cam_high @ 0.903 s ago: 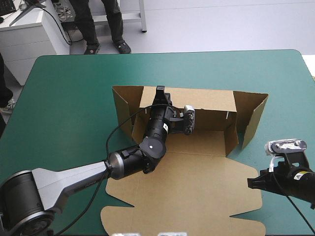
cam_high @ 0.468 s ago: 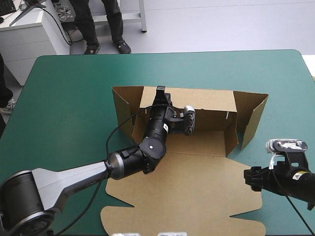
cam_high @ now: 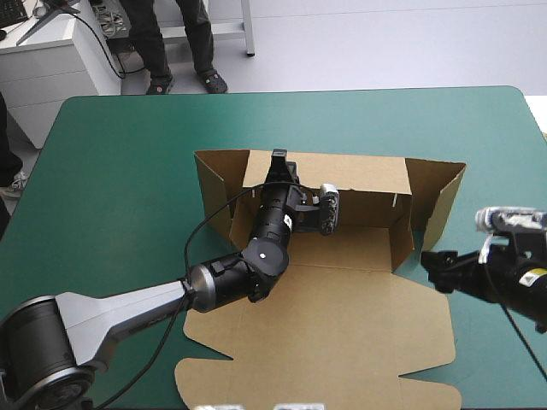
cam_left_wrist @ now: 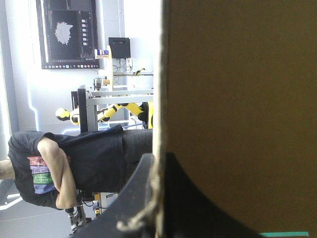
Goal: Fold the box
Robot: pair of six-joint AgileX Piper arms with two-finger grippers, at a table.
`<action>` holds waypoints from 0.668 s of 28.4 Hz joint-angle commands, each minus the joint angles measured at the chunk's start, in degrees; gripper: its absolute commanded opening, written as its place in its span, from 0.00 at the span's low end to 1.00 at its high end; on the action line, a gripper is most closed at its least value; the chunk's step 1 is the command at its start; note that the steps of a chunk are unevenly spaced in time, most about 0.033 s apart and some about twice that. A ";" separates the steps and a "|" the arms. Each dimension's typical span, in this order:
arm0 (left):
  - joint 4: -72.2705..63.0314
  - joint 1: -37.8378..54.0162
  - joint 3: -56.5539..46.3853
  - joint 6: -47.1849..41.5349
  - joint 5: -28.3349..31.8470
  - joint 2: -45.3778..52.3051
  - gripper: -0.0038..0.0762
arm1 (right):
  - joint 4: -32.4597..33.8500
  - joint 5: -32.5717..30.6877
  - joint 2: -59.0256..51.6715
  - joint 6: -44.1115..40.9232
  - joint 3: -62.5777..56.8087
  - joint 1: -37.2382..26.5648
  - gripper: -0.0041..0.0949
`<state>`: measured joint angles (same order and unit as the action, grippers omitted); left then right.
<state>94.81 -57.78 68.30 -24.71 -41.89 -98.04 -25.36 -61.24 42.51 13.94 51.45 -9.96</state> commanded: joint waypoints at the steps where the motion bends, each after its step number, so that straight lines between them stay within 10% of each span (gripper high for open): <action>1: 2.89 -0.47 1.42 -0.39 -1.24 2.44 0.04 | 1.12 5.19 5.25 -0.82 10.34 0.20 0.82; 19: 2.65 -6.03 1.42 -3.95 -4.76 2.44 0.04 | 11.57 -4.27 42.11 -5.72 45.16 0.20 0.82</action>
<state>94.81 -63.28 68.30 -27.00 -44.26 -98.04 -16.39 -66.60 83.83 9.74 94.35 -9.92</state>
